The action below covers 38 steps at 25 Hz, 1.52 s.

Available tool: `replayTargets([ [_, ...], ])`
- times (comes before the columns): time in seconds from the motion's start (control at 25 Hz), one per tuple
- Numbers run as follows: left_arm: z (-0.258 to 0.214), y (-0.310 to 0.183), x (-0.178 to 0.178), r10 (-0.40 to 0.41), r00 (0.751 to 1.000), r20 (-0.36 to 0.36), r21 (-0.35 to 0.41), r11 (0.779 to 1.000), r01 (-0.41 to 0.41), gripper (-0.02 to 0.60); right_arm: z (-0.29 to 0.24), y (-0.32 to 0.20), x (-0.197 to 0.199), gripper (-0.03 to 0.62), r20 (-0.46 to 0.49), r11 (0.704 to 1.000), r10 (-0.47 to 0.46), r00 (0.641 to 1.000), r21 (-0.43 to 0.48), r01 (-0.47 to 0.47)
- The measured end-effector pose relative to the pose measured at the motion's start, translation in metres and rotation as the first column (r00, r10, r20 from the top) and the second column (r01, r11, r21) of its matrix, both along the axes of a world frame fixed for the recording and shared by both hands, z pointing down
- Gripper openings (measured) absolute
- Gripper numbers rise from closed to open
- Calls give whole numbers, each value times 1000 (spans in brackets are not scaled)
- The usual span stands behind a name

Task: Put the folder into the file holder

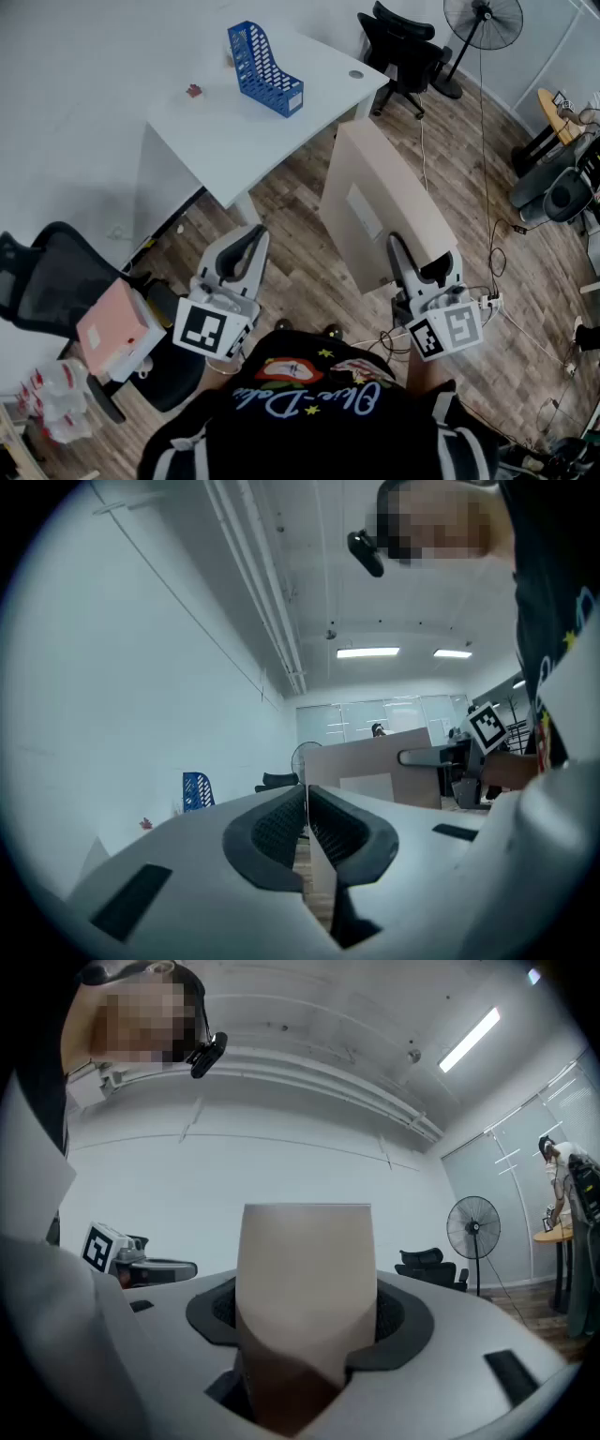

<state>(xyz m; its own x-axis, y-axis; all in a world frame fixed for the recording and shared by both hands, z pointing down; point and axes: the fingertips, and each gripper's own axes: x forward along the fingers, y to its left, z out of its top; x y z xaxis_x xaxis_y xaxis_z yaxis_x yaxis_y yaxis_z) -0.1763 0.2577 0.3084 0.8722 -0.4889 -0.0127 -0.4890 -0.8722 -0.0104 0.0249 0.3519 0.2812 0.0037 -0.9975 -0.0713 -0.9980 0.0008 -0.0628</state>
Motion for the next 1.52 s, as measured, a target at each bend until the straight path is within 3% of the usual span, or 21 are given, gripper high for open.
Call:
replayTargets([
  [0.52,1,8,15,-10,1000,16,-1,1000,10,14,2,9,18,270,13,1000,2,1000,16,-2],
  [1.52,9,48,81,-18,999,51,0,1000,18,14,6,56,92,272,25,999,19,1000,32,-19],
])
